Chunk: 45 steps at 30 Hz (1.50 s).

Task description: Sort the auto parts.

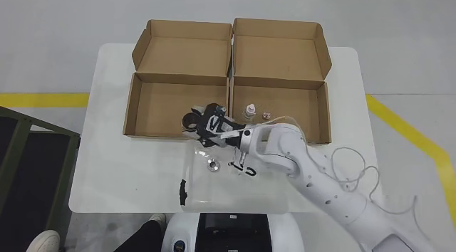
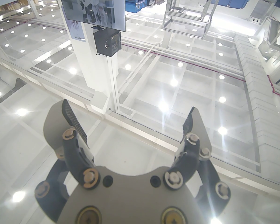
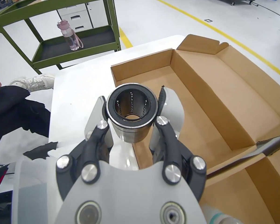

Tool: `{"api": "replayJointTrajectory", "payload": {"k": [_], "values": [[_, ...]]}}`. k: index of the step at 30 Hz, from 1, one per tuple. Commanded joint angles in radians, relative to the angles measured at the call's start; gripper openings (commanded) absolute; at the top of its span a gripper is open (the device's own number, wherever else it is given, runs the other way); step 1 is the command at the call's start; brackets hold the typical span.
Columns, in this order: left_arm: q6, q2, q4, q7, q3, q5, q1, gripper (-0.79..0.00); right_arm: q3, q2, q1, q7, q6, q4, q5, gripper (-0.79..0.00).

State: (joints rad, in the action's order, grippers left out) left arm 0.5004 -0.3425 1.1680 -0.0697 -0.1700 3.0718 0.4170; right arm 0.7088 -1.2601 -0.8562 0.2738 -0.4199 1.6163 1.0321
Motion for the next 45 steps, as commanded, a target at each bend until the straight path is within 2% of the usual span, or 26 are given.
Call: {"api": "replayJointTrajectory", "payload": {"k": [1,14,25,35,37,40,43,45], "values": [[0.000,0.000,0.000,0.000,0.000,0.000,0.000,0.000,-0.019,-0.013,0.021,-0.002,0.020,-0.032,0.007,-0.785],[0.000,0.000,0.000,0.000,0.000,0.000,0.000,0.000,-0.130,-0.102,0.130,0.001,0.167,-0.187,0.089,-0.785],[0.000,0.000,0.000,0.000,0.000,0.000,0.000,0.000,-0.194,-0.183,0.225,0.041,0.171,-0.346,0.083,-0.785],[0.000,0.000,0.000,0.000,0.000,0.000,0.000,0.000,-0.213,-0.235,0.246,0.011,0.140,-0.468,0.068,-0.779],[0.000,0.000,0.000,0.000,0.000,0.000,0.000,0.000,-0.209,-0.240,0.248,0.008,0.131,-0.477,0.072,-0.723],[0.000,0.000,0.000,0.000,0.000,0.000,0.000,0.000,-0.203,-0.245,0.252,0.012,0.116,-0.488,0.083,-0.526],[0.000,0.000,0.000,0.000,0.000,0.000,0.000,0.000,-0.195,-0.249,0.251,0.013,0.108,-0.497,0.090,-0.425],[0.000,0.000,0.000,0.000,0.000,0.000,0.000,0.000,-0.189,-0.252,0.248,0.015,0.103,-0.501,0.094,-0.394]]}}
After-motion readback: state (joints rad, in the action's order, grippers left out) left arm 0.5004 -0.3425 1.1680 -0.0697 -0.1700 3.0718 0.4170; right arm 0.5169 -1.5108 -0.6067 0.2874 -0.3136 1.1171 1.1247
